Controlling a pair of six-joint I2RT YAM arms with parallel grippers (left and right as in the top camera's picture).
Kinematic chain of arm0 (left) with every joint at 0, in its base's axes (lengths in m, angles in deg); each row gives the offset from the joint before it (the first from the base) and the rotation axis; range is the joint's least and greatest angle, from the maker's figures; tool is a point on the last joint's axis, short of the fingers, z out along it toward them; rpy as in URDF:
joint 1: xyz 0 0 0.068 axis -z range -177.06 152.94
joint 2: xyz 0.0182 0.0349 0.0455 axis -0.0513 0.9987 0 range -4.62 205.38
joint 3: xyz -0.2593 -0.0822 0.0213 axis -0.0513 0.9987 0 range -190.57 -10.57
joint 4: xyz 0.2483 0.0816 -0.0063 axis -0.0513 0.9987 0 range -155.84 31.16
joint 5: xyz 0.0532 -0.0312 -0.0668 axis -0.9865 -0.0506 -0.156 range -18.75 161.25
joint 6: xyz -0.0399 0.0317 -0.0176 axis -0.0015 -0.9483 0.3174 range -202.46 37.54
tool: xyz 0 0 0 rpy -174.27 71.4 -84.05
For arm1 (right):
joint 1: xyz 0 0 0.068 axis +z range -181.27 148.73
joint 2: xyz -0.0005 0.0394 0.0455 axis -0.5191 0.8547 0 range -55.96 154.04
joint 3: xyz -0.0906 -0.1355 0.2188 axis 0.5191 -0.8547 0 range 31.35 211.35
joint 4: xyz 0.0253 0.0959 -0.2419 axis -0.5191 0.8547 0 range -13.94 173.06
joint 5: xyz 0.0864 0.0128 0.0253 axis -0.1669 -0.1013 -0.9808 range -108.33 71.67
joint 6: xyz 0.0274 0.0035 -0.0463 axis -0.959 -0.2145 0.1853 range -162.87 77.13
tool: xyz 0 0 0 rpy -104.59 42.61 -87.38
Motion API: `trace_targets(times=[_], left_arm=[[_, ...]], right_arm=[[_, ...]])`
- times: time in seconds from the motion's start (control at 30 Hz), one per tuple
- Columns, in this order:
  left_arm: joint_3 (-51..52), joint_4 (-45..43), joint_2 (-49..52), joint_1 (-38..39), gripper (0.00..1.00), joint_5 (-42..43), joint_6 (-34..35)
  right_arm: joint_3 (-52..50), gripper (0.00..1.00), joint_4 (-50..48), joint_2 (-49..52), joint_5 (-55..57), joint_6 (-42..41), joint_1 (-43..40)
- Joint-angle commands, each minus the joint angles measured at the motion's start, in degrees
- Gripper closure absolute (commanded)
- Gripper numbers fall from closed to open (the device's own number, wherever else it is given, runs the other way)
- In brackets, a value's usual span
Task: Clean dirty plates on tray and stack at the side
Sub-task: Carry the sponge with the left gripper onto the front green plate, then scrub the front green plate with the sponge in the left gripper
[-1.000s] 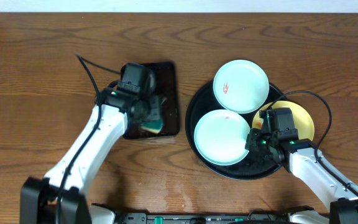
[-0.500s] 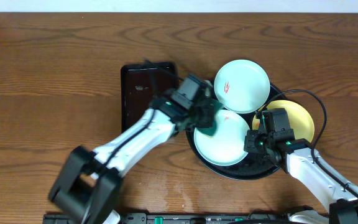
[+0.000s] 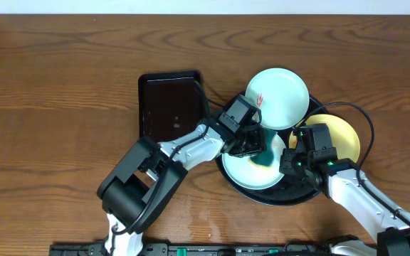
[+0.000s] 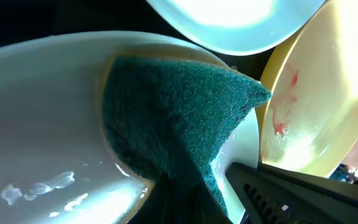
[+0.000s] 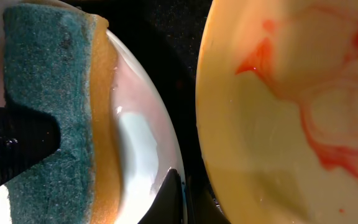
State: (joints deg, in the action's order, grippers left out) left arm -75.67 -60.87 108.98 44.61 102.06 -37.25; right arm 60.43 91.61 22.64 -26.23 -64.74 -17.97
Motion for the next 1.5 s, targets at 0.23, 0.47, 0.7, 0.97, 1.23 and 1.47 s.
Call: trace_targets(times=[0.23,0.47,0.7,0.97,1.23,1.47], left_arm=[[-4.0,25.5,-0.7,-4.9,0.93,-32.3,-7.8],[-6.3,33.1,-1.1,-4.6,0.93,-38.7,-8.1],[-6.3,21.6,0.5,-2.3,0.93,-13.0,-8.0],[-6.3,12.1,2.5,3.2,0.92,-4.1,-5.9],[-6.3,16.1,2.6,5.1,0.92,1.8,-5.9],[-6.3,23.2,2.6,4.6,0.92,3.7,-6.9]], right_arm=[[0.5,0.99,0.7,0.3,0.7,1.1,0.7],[0.5,0.99,0.8,0.3,1.3,1.1,0.7],[0.5,0.99,0.8,0.3,1.2,1.1,0.7],[0.5,0.99,0.8,0.3,1.2,1.1,0.7],[0.5,0.99,0.8,0.3,1.2,1.1,0.7],[0.5,0.99,0.7,0.3,1.2,1.1,0.7]])
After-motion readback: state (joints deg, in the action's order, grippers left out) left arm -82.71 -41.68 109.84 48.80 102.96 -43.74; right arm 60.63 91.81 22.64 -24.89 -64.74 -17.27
